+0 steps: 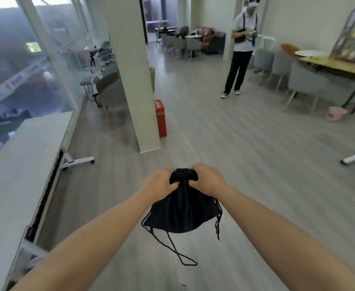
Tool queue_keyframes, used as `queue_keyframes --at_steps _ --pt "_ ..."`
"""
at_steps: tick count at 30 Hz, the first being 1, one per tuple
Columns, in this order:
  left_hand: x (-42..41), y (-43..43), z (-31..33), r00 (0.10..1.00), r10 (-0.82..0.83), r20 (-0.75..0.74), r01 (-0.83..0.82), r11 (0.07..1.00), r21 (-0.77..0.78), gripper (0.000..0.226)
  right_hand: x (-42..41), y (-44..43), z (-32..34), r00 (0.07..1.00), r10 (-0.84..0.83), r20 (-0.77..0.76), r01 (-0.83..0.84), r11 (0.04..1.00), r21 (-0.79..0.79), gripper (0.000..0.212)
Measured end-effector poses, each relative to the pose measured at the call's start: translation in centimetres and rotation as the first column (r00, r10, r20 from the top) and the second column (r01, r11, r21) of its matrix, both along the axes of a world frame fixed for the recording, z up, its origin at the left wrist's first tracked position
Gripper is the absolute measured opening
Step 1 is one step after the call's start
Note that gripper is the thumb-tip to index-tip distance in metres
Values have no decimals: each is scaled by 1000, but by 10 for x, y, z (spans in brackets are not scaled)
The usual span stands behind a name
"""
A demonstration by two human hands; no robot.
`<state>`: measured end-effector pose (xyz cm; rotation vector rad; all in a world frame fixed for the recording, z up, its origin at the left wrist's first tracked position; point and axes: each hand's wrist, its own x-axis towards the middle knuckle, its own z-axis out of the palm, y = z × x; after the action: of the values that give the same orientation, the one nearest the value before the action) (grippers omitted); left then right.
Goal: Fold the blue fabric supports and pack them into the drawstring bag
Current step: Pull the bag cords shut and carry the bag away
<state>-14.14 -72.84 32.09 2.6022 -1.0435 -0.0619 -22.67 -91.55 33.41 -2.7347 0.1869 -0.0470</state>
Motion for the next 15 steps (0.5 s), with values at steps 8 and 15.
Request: queue_keyframes --at_steps 8,15 --pt "46 -209 -29 933 -305 190 287 951 117 35 -4 -163 -21 955 -296 -29 280 927 -248 36" --pt "47 -377 -40 800 -534 275 513 846 149 39 -30 -290 -27 851 -522 -59 479 816 -324 45"
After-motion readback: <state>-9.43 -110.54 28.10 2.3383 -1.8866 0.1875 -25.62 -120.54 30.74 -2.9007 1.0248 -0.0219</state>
